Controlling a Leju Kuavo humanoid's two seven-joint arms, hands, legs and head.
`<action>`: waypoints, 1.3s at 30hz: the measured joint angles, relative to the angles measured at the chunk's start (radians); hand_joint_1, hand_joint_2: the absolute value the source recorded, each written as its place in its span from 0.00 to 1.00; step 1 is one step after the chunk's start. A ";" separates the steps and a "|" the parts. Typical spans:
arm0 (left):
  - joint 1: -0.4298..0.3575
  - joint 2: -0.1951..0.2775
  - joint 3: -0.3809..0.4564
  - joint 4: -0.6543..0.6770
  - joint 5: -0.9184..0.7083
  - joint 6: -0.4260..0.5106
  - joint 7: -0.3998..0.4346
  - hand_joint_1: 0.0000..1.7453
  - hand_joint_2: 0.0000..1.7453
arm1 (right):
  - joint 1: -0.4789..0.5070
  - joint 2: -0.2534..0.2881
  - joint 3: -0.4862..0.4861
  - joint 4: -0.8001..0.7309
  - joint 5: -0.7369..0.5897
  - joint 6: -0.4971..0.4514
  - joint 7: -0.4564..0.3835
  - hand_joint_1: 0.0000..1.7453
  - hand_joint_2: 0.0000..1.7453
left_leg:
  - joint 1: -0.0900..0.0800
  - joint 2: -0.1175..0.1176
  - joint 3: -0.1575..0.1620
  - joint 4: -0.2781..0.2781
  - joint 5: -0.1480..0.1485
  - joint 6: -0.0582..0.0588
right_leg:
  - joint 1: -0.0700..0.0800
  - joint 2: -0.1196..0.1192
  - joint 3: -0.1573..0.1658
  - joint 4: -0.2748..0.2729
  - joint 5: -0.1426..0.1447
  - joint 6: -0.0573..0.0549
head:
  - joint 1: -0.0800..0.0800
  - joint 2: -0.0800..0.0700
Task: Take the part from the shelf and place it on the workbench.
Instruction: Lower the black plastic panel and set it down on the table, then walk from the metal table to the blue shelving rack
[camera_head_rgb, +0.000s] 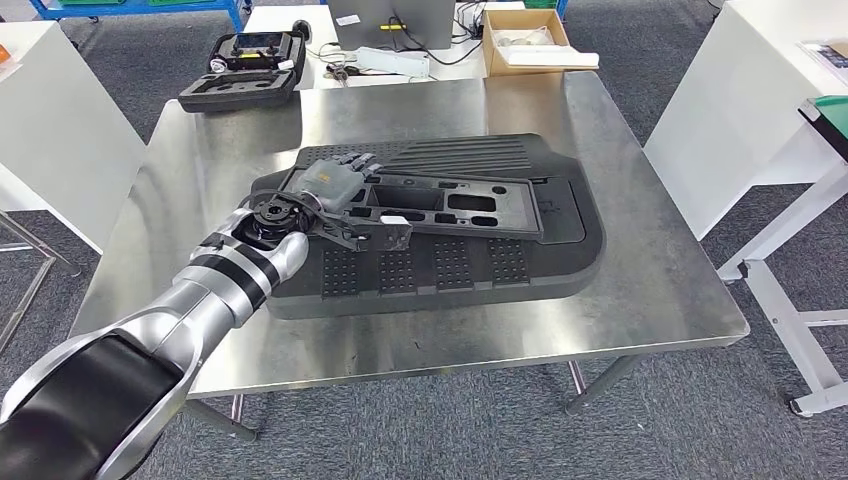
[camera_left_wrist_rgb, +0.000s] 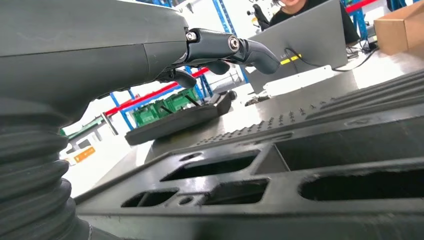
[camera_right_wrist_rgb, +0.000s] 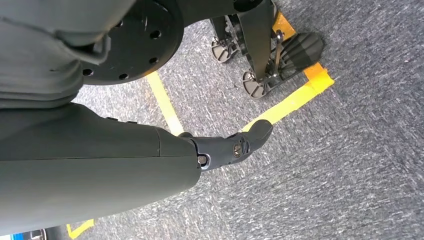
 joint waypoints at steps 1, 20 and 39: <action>0.001 0.005 -0.004 -0.008 0.004 -0.001 0.000 0.00 1.00 | 0.000 0.000 -0.002 0.000 -0.002 -0.001 0.000 0.00 0.00 | 0.000 0.000 0.000 0.000 0.000 0.000 | 0.000 0.000 0.000 0.000 0.000 0.000 | 0.000 0.000; 0.162 0.282 -0.044 -0.401 0.136 0.025 0.023 0.00 1.00 | 0.006 0.000 -0.077 0.000 -0.050 -0.023 -0.010 0.00 0.00 | 0.000 0.001 0.000 0.000 0.000 0.000 | 0.000 0.000 0.000 0.000 0.000 0.000 | 0.000 0.000; 0.694 0.350 0.264 -0.672 0.586 0.369 -0.348 0.00 0.00 | 0.010 0.004 -0.106 0.000 -0.048 -0.033 -0.022 0.00 0.00 | 0.000 0.002 0.002 -0.001 -0.004 -0.003 | 0.000 0.004 0.000 0.000 -0.005 0.001 | 0.000 0.000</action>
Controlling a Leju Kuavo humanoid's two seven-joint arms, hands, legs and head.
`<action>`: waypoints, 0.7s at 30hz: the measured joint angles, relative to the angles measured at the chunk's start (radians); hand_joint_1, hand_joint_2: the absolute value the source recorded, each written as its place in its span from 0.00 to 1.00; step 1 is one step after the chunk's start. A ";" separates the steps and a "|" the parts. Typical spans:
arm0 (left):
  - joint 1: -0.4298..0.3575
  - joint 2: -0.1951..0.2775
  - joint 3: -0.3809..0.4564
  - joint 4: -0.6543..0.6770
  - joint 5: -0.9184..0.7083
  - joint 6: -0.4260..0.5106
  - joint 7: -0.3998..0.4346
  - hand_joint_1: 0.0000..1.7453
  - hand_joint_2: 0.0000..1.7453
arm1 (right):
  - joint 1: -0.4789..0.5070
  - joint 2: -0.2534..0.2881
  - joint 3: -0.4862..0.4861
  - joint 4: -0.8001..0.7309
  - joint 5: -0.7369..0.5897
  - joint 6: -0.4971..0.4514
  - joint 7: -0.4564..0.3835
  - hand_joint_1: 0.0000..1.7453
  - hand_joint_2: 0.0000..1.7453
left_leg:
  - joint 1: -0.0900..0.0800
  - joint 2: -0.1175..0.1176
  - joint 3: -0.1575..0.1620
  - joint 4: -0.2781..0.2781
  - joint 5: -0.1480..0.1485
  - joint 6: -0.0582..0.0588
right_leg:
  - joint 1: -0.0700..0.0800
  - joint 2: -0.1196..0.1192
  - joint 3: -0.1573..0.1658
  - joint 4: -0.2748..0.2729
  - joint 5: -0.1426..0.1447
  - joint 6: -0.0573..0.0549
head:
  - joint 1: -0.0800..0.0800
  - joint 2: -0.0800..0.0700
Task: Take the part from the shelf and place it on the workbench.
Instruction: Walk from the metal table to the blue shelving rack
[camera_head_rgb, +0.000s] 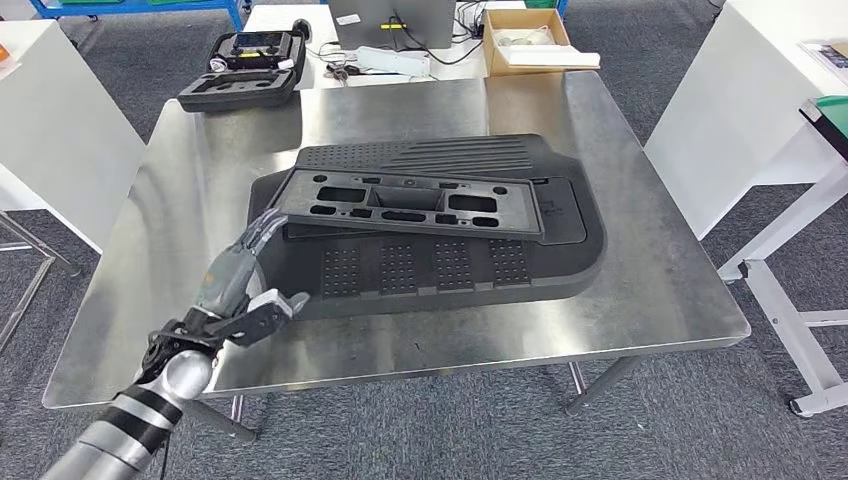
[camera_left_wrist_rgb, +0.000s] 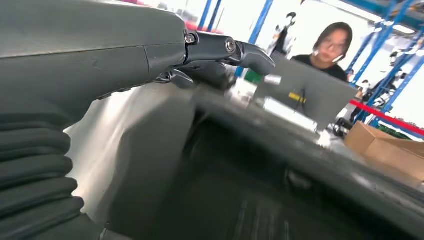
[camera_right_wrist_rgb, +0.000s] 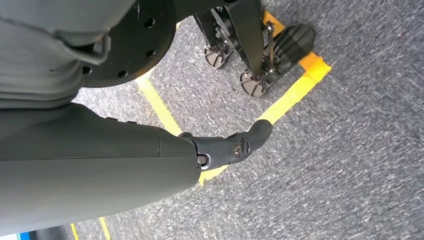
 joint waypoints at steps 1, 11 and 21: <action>0.026 -0.009 0.017 -0.005 0.019 0.001 -0.012 0.00 0.00 | 0.000 0.000 0.000 0.000 0.001 0.000 -0.001 0.00 0.00 | 0.000 0.000 0.000 0.000 0.000 0.000 | 0.000 0.000 0.000 0.000 0.000 0.000 | 0.000 0.000; 0.148 -0.071 0.119 -0.029 0.089 0.016 -0.061 0.00 0.00 | 0.000 0.000 -0.008 0.000 0.004 0.002 -0.010 0.00 0.00 | 0.000 0.000 -0.001 0.000 -0.002 0.001 | 0.000 0.000 0.000 0.000 0.000 0.000 | 0.000 0.000; 0.203 -0.102 0.180 -0.060 0.106 0.033 -0.079 0.00 0.00 | 0.000 -0.002 -0.012 0.000 0.010 0.002 -0.012 0.00 0.00 | 0.000 0.000 -0.001 0.000 -0.002 0.001 | 0.000 0.000 0.000 0.000 0.000 0.000 | 0.000 0.000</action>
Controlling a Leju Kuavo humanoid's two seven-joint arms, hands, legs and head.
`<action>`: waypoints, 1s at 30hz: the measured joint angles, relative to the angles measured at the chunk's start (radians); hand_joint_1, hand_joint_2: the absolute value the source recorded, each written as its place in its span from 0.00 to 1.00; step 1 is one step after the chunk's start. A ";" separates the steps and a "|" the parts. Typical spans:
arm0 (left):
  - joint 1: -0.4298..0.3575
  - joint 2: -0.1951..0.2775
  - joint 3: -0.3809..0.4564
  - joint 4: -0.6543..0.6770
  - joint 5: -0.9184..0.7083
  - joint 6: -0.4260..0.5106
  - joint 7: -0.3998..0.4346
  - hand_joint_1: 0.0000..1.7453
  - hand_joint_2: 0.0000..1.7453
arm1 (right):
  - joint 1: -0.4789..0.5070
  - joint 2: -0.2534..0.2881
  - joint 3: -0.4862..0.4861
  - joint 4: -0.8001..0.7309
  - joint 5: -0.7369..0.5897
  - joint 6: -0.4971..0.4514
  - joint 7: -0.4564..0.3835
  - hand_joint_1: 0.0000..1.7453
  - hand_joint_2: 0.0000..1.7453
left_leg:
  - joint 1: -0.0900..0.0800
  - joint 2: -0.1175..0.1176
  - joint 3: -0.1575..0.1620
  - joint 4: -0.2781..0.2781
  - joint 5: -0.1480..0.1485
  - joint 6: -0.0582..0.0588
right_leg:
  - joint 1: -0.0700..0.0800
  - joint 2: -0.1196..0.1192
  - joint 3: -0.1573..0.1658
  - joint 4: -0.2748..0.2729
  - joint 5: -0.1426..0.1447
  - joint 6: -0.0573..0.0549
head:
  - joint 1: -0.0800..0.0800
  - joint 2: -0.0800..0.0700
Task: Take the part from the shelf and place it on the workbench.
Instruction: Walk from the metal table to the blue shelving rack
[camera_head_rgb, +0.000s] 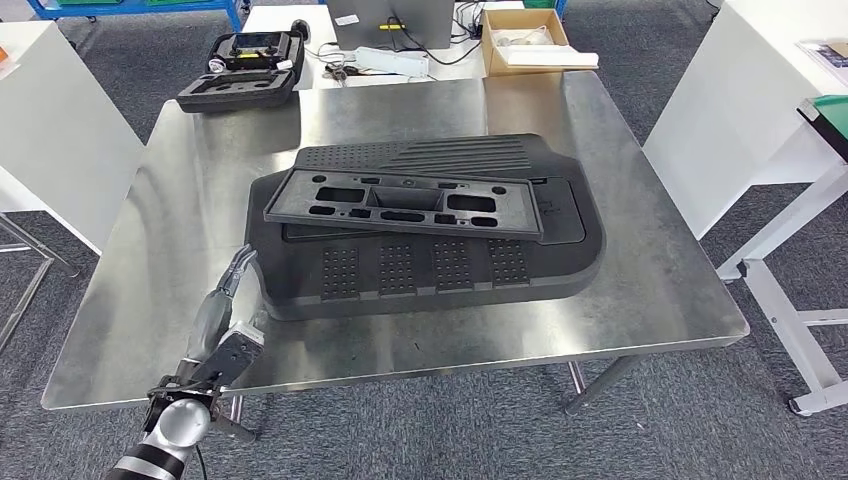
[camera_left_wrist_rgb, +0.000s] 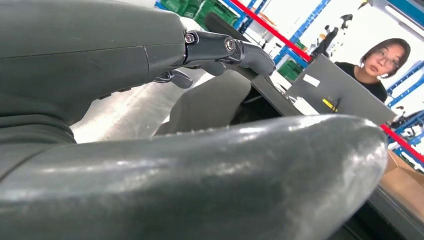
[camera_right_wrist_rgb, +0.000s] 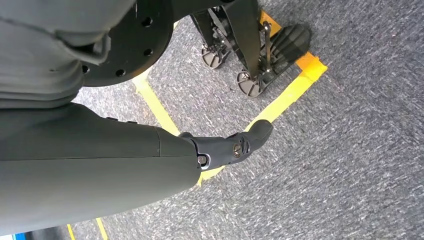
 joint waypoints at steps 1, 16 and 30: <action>0.004 -0.001 0.004 -0.005 0.002 0.001 -0.001 0.00 0.00 | 0.000 0.000 -0.001 0.000 0.000 0.000 0.000 0.00 0.00 | 0.000 0.000 0.000 0.000 0.000 0.000 | 0.000 0.000 0.000 0.000 0.000 0.000 | 0.000 0.000; 0.060 -0.008 0.052 -0.052 0.012 0.002 -0.002 0.00 0.00 | 0.000 -0.001 -0.003 0.000 0.001 0.000 -0.001 0.00 0.00 | -0.001 0.000 0.001 0.000 -0.002 0.000 | -0.001 0.000 0.001 0.000 -0.001 0.002 | 0.000 0.000; 0.082 -0.017 0.072 -0.068 0.020 0.002 -0.002 0.00 0.00 | 0.000 -0.001 -0.004 0.000 0.005 0.000 -0.001 0.00 0.00 | 0.003 0.002 0.006 -0.001 0.002 0.020 | -0.005 -0.002 -0.004 0.010 -0.008 0.014 | 0.000 0.000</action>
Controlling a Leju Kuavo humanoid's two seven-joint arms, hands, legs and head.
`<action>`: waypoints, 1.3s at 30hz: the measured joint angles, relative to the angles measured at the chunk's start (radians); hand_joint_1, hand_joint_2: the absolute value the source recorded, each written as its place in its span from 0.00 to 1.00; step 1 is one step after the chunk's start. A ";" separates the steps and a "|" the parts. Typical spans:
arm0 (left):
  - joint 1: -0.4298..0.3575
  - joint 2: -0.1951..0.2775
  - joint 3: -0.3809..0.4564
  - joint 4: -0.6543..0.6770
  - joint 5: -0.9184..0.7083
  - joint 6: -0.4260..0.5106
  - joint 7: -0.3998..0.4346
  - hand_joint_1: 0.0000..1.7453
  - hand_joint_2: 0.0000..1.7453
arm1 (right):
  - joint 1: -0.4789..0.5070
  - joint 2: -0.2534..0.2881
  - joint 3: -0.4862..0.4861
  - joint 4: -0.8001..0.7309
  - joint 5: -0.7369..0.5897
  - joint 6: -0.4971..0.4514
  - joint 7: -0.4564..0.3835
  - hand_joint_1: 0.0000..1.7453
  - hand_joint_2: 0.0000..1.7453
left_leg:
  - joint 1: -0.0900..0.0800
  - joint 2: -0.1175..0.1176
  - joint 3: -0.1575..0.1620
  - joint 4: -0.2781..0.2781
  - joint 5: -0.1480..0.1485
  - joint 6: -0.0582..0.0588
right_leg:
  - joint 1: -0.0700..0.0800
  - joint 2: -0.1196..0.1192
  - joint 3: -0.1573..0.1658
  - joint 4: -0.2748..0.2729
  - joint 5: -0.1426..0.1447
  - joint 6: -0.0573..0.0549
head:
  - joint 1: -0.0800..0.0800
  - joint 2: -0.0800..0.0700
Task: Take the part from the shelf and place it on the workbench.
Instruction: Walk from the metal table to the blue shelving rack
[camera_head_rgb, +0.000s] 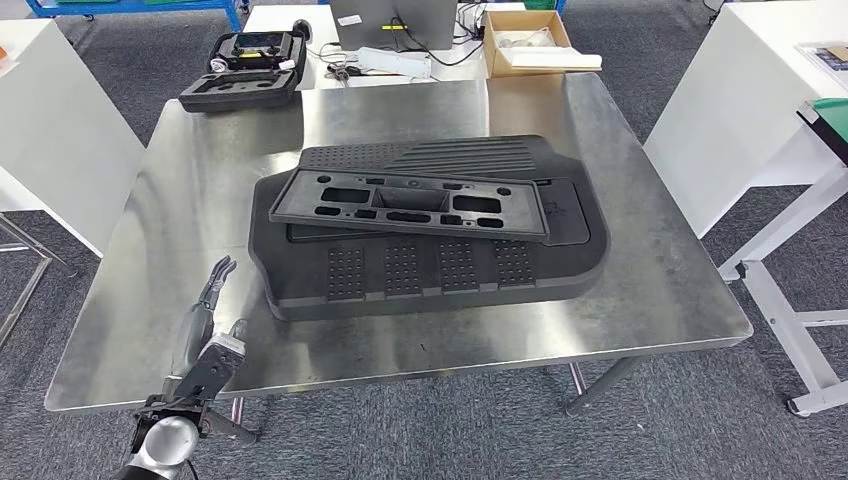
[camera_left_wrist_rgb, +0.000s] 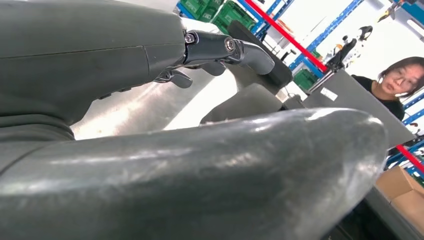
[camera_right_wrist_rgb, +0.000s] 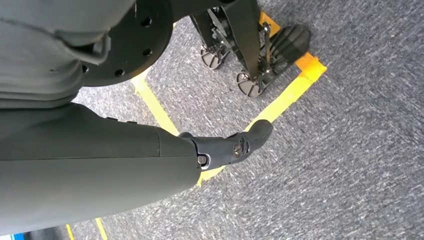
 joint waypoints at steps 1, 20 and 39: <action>0.001 -0.002 0.000 -0.003 0.000 0.000 0.000 0.00 0.00 | 0.000 0.000 0.000 0.000 0.001 0.000 0.000 0.00 0.00 | 0.006 0.001 0.003 -0.004 0.004 0.003 | 0.000 -0.001 -0.014 0.030 -0.015 0.001 | 0.003 0.000; 0.024 -0.018 0.022 -0.016 0.019 0.000 -0.003 0.00 0.00 | -0.004 -0.006 0.000 0.000 0.012 -0.002 0.000 0.00 0.00 | 0.034 -0.001 -0.110 0.277 -0.170 -0.056 | -0.014 -0.005 0.011 0.014 -0.018 -0.013 | 0.002 0.000; 0.033 -0.023 0.032 -0.023 0.023 0.000 -0.007 0.00 0.00 | -0.005 -0.008 0.000 0.000 0.018 -0.002 0.002 0.00 0.00 | 0.014 0.004 -0.077 0.034 0.044 -0.003 | -0.006 -0.007 -0.003 0.186 -0.139 0.028 | 0.008 0.000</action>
